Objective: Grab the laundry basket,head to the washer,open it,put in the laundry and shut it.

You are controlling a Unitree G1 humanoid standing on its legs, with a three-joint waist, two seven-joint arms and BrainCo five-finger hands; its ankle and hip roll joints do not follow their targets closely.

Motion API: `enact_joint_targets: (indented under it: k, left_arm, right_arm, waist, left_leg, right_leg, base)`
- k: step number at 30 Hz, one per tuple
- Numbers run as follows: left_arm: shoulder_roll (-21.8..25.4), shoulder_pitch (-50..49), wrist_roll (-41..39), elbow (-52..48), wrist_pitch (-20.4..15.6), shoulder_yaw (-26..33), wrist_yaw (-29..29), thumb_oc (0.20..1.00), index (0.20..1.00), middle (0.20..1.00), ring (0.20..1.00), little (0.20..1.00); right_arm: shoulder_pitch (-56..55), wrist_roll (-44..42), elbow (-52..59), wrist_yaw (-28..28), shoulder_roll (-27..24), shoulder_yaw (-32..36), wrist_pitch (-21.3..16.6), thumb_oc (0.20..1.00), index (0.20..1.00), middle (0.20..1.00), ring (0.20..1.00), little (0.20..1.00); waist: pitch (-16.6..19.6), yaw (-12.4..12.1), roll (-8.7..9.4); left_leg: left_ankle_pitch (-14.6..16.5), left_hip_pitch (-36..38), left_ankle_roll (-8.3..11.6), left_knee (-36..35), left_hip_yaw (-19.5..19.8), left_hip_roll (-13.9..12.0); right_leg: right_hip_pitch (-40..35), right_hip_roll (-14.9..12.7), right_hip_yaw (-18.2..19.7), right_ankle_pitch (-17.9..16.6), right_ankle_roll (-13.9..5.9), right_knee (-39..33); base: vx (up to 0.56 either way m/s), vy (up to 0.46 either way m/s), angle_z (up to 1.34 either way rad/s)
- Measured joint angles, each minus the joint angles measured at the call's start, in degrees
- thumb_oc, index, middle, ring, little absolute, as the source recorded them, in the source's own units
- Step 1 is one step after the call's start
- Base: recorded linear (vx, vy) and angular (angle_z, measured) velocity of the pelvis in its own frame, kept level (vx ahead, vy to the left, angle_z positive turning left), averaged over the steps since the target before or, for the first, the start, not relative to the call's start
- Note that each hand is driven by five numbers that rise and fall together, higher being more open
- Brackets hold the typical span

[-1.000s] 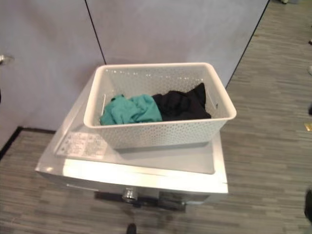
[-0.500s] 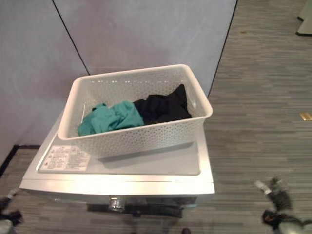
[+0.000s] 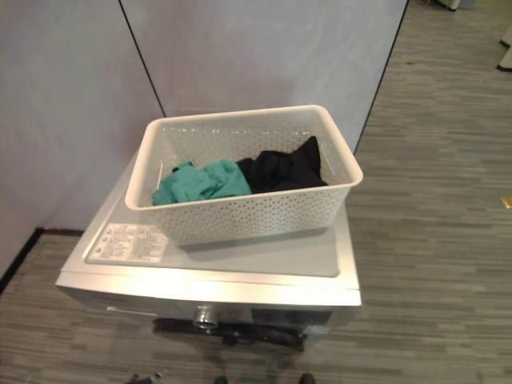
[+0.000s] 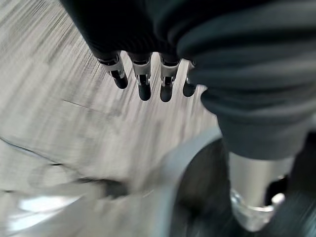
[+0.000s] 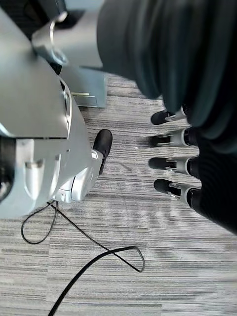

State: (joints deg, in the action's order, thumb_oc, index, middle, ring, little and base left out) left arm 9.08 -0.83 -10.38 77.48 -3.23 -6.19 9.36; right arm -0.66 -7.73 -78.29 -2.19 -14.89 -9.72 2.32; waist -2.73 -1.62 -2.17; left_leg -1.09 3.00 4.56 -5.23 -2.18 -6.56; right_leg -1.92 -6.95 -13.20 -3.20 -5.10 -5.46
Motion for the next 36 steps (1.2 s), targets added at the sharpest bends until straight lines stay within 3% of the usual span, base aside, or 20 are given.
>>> enact_joint_targets:
  k: [4,7,9,12,13,16,17,18,19,21,22,24,25,26,28,31,33,34,35,36]
  left_arm:
    - [-0.24,-0.27,4.10,-0.44,0.44,-3.66,-2.13,1.000,1.000,1.000,1.000,1.000]
    - [0.07,-0.16,8.45,-2.23,0.48,-5.25,-2.41,1.000,1.000,1.000,1.000,1.000]
    - [0.82,1.06,10.55,-2.23,0.46,-5.52,-2.46,1.000,1.000,1.000,1.000,1.000]
    - [1.12,3.06,11.58,-2.14,0.52,-6.53,-2.33,1.000,1.000,1.000,1.000,1.000]
    - [1.70,5.36,11.66,-2.28,0.44,-7.83,-1.74,1.000,1.000,1.000,1.000,1.000]
    - [2.42,9.45,11.58,-1.89,0.50,-8.14,-0.92,1.000,1.000,1.000,1.000,1.000]
    - [3.04,10.67,11.77,-1.59,0.53,-8.39,-0.59,1.000,1.000,1.000,1.000,1.000]
    - [4.52,12.77,11.68,-0.28,0.33,-8.50,-0.25,1.000,1.000,1.000,1.000,1.000]
    - [4.54,13.45,11.69,0.17,0.29,-8.61,0.00,1.000,1.000,1.000,1.000,1.000]
    - [3.21,13.71,11.78,0.12,-0.18,-8.77,0.48,1.000,1.000,1.000,1.000,1.000]
    - [2.43,14.34,12.36,0.18,-0.29,-8.75,0.44,1.000,1.000,1.000,1.000,1.000]
    - [1.33,14.43,13.38,0.95,0.06,-8.97,0.40,1.000,1.000,1.000,1.000,1.000]
    - [0.67,14.46,13.73,2.14,0.05,-9.68,0.37,1.000,1.000,1.000,1.000,1.000]
    - [0.01,15.55,15.63,1.84,-0.09,-13.52,0.35,1.000,1.000,1.000,1.000,1.000]
    - [0.15,15.59,16.91,1.73,-0.22,-14.85,0.11,1.000,1.000,1.000,1.000,1.000]
    - [2.65,13.63,18.61,2.19,0.40,-14.96,-1.02,1.000,1.000,1.000,1.000,1.000]
    - [3.93,11.72,20.29,2.33,0.77,-14.93,-1.14,1.000,1.000,1.000,1.000,1.000]
    - [6.58,10.38,20.50,2.30,0.93,-14.70,-1.15,1.000,1.000,1.000,1.000,1.000]
    - [6.83,10.17,20.48,2.28,0.96,-14.70,-1.09,1.000,1.000,1.000,1.000,1.000]
    - [6.84,10.21,20.47,2.21,0.96,-14.69,-1.00,1.000,1.000,1.000,1.000,1.000]
  right_arm:
    - [2.91,4.26,0.70,0.88,-0.17,-5.75,0.22,1.000,1.000,1.000,1.000,1.000]
    - [5.16,7.00,3.75,0.69,0.60,-12.46,0.19,1.000,1.000,1.000,1.000,1.000]
    - [6.72,8.56,6.37,0.62,1.79,-16.83,0.09,1.000,1.000,1.000,1.000,1.000]
    - [8.94,8.99,7.89,0.67,2.09,-18.30,-0.62,1.000,1.000,1.000,1.000,1.000]
    - [10.11,9.31,7.59,0.79,1.92,-19.67,-1.07,1.000,1.000,1.000,1.000,1.000]
    - [12.23,10.46,8.33,0.90,1.34,-19.61,-1.22,1.000,1.000,1.000,1.000,1.000]
    - [12.23,10.50,8.61,1.11,1.04,-20.31,-1.55,1.000,1.000,1.000,1.000,1.000]
    - [11.78,10.52,9.10,1.87,0.34,-20.64,-1.64,1.000,1.000,1.000,1.000,1.000]
    - [11.39,10.51,8.96,1.96,0.05,-20.63,-1.57,1.000,1.000,1.000,1.000,1.000]
    - [8.54,10.47,8.93,2.08,-1.40,-20.39,-1.31,1.000,1.000,1.000,1.000,1.000]
    - [6.28,10.05,8.75,2.10,-1.95,-17.29,-1.30,1.000,1.000,1.000,1.000,1.000]
    - [3.94,8.93,8.81,2.06,-1.95,-12.72,-1.38,1.000,1.000,1.000,1.000,1.000]
    - [2.98,8.42,8.85,2.08,-1.96,-11.74,-1.20,1.000,1.000,1.000,1.000,1.000]
    - [-0.35,7.91,9.86,2.09,-2.13,-8.18,-1.28,1.000,1.000,1.000,1.000,1.000]
    - [-1.07,7.77,10.01,2.05,-2.11,-7.87,-0.51,1.000,1.000,1.000,1.000,1.000]
    - [0.83,8.05,11.05,1.99,-1.91,-9.25,0.67,1.000,1.000,1.000,1.000,1.000]
    - [1.05,8.08,12.62,1.98,-2.77,-10.81,0.89,1.000,1.000,1.000,1.000,1.000]
    - [3.07,8.09,12.46,1.89,-2.68,-12.54,0.89,1.000,1.000,1.000,1.000,1.000]
    - [3.59,8.08,12.25,1.71,-2.75,-13.20,0.76,1.000,1.000,1.000,1.000,1.000]
    - [4.51,8.04,11.15,1.68,-2.84,-12.87,0.49,1.000,1.000,1.000,1.000,1.000]
  waist:
    - [0.58,-0.60,-0.69]
    - [0.69,-1.43,-0.76]
    - [0.19,-1.87,-0.18]
    - [-0.48,-2.24,-0.08]
    - [-0.84,-2.42,0.46]
    - [-4.10,-1.84,3.53]
    - [-5.03,-0.96,5.37]
    - [-6.70,0.90,8.19]
    - [-7.00,2.06,8.51]
    - [-6.96,4.54,7.58]
    - [-7.26,5.81,6.70]
    - [-7.24,7.66,5.19]
    - [-7.17,8.64,4.47]
    - [-6.45,9.62,4.17]
    - [-5.85,9.55,4.52]
    - [-5.15,8.92,6.49]
    - [-5.17,8.26,6.53]
    - [-5.21,7.26,6.89]
    - [-5.37,6.84,6.54]
    - [-5.81,6.17,5.75]
  left_leg:
    - [-0.08,0.01,0.05,0.06,0.11,-1.11]
    - [-1.56,-0.86,2.17,2.11,0.21,-1.75]
    - [-1.59,-3.12,2.25,5.25,0.81,-2.31]
    - [-2.83,-4.68,3.28,4.96,2.16,-3.50]
    - [-4.31,-8.43,4.88,6.24,3.66,-3.99]
    - [-9.66,-11.51,4.51,5.82,2.92,-3.50]
    - [-6.87,-13.44,4.26,11.20,2.02,-2.63]
    - [-0.82,-15.68,4.09,25.97,0.00,-1.49]
    - [1.02,-16.20,4.31,32.53,0.45,-1.26]
    - [2.96,-13.14,4.97,37.06,2.05,-1.43]
    - [5.02,-9.96,5.58,36.42,3.00,-1.84]
    - [7.99,-4.37,7.16,27.21,-0.46,-4.07]
    - [8.43,-1.20,7.71,21.07,-2.31,-3.93]
    - [8.82,0.93,7.82,13.91,-3.83,-1.70]
    - [9.52,1.98,6.57,9.38,-3.18,0.98]
    - [9.41,2.20,5.38,8.08,-3.79,5.64]
    - [9.84,2.96,4.16,8.81,-4.85,6.35]
    - [9.98,2.66,2.73,10.15,-5.95,7.15]
    - [9.91,2.49,1.69,10.21,-6.58,7.02]
    - [10.42,2.85,0.74,9.83,-6.48,6.68]
  right_leg:
    - [-0.14,1.10,-0.18,0.20,0.54,-0.02]
    - [-0.24,1.82,-0.17,0.28,1.01,-0.03]
    - [0.38,2.22,-0.32,0.46,1.34,-0.04]
    - [1.15,3.74,-1.35,0.30,2.18,0.11]
    - [3.34,5.18,-2.42,0.11,2.97,0.58]
    - [5.10,3.76,-4.85,-1.16,5.98,0.48]
    - [6.08,2.36,-6.51,-2.27,7.58,0.03]
    - [6.01,-0.03,-6.66,-3.05,7.64,0.53]
    - [6.07,-0.86,-6.82,-3.24,7.35,0.52]
    - [6.32,-1.50,-6.53,-3.03,7.03,0.64]
    - [6.23,-1.48,-6.60,-3.92,6.54,0.85]
    - [6.10,-1.51,-6.88,-4.93,4.79,2.19]
    - [6.27,-2.17,-7.30,-4.20,4.37,3.44]
    - [8.24,-4.82,-7.39,-3.01,1.59,6.34]
    - [9.77,-7.71,-7.22,-5.69,-0.25,6.43]
    - [11.08,-12.24,-6.04,-10.54,-0.65,6.10]
    - [11.17,-12.96,-6.05,-13.09,0.01,6.83]
    - [11.27,-13.05,-5.96,-18.58,-0.50,6.58]
    - [11.99,-12.75,-5.31,-21.52,-0.34,6.24]
    - [12.38,-12.70,-3.81,-20.68,-0.66,7.38]
  base:
    - [-0.04,-0.114,0.01]
    - [-0.11,-0.137,0.01]
    - [-0.22,-0.160,0.02]
    - [-0.30,-0.095,0.23]
    - [-0.38,-0.068,0.52]
    - [-0.36,-0.024,0.44]
    - [-0.25,0.041,0.36]
    - [-0.20,0.110,0.36]
    - [-0.07,0.111,0.33]
    - [-0.12,0.264,0.17]
    - [-0.10,0.282,0.02]
    - [-0.13,0.309,0.09]
    - [-0.22,0.414,0.59]
    - [-0.18,0.288,0.73]
    - [-0.17,0.236,0.41]
    - [-0.20,0.209,-0.02]
    - [-0.27,0.153,-0.23]
    - [-0.27,0.142,-0.31]
    - [-0.25,0.128,-0.27]
    - [-0.17,0.083,-0.08]
